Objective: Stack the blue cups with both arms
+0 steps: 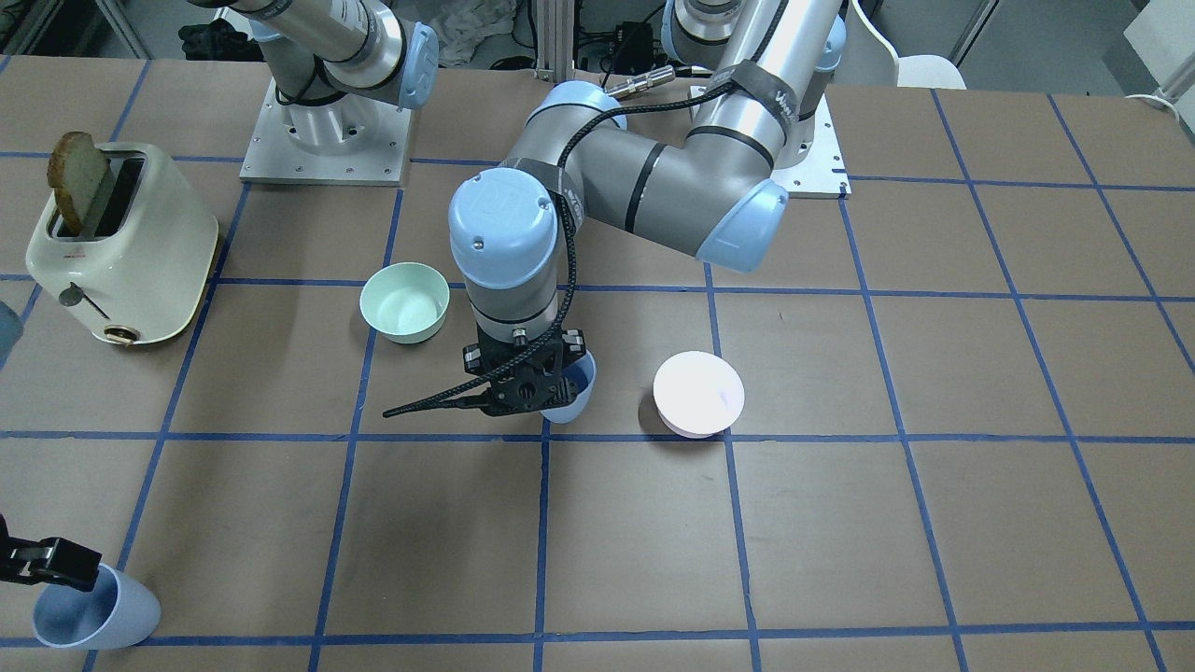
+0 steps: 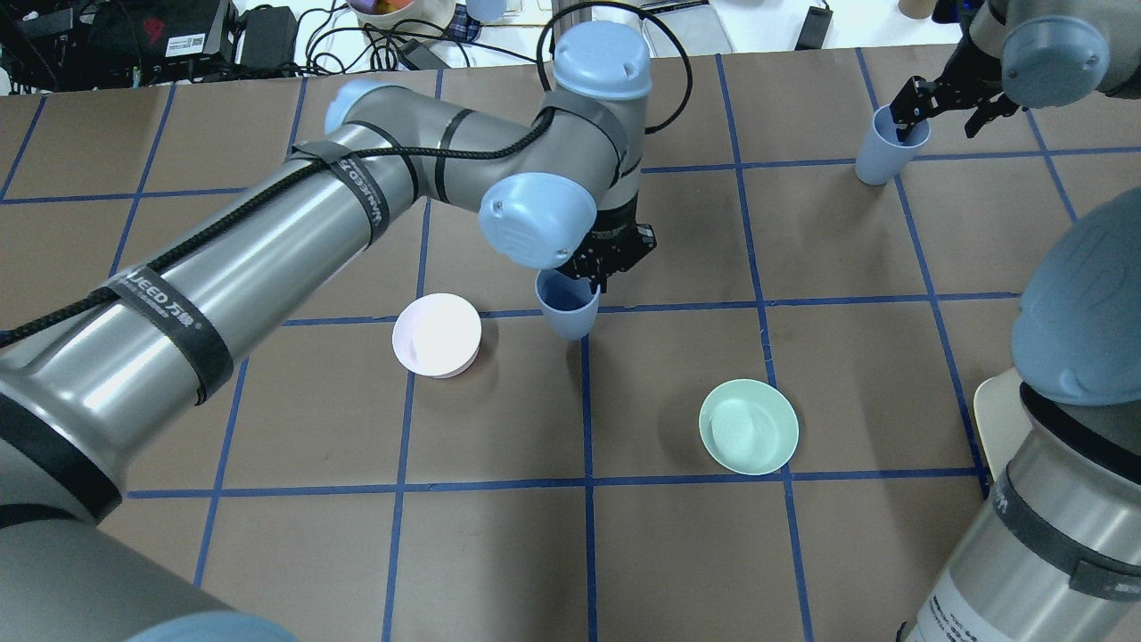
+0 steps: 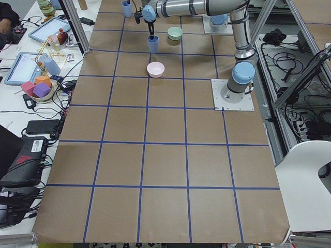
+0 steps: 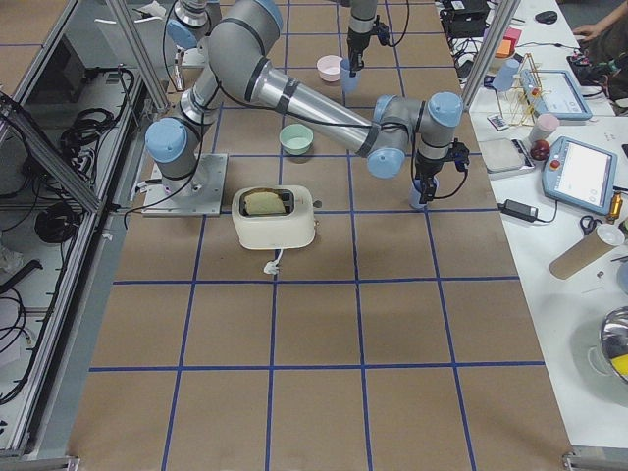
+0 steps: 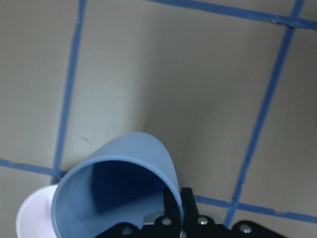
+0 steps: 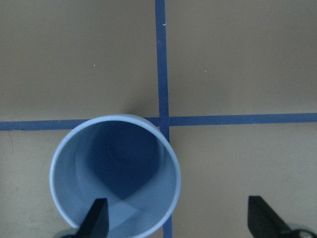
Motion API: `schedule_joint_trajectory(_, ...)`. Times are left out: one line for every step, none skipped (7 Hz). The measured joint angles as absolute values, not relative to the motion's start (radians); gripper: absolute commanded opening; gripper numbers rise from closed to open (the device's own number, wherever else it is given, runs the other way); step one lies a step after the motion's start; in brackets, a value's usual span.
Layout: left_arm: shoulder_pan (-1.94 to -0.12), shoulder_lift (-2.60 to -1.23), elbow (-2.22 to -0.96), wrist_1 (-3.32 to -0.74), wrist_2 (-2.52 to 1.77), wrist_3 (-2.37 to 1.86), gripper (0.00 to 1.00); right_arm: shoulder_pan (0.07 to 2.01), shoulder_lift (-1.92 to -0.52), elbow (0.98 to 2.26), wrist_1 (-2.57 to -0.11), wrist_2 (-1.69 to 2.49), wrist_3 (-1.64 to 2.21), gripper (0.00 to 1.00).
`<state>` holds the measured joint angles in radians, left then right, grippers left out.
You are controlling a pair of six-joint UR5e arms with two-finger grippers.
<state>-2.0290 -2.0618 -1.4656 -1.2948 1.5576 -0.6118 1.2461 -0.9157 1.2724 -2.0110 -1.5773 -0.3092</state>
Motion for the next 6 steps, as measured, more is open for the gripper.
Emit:
schedule_joint_trajectory(-2.044, -2.055, -1.502, -1.291, 1.549, -0.621, 0.14, 1.247, -0.903, 1.272, -2.023, -1.574, -0.308, 0.24)
schedule_joint_trajectory(-2.048, -2.06, -1.519, -1.29, 1.545, -0.621, 0.99, 1.247, -0.893, 1.274, -2.037, -1.568, -0.304, 0.0)
schedule_joint_trajectory(-2.047, -2.059, -1.525, -1.29, 1.544, -0.617, 1.0, 1.248, -0.888, 1.275, -2.042, -1.562, -0.301, 0.0)
schedule_joint_trajectory(-2.041, -2.045, -1.52, -1.293, 1.543, -0.613, 1.0, 1.253, -0.887, 1.274, -2.044, -1.559, -0.299, 0.0)
schedule_joint_trajectory(-2.022, -2.019, -1.504, -1.315, 1.533, -0.609, 1.0, 1.261, -0.888, 1.273, -2.045, -1.558, -0.299, 0.0)
schedule_joint_trajectory(-1.982, -1.981, -1.474, -1.372, 1.515, -0.572, 1.0, 1.27, -0.894, 1.269, -2.044, -1.56, -0.299, 0.0)
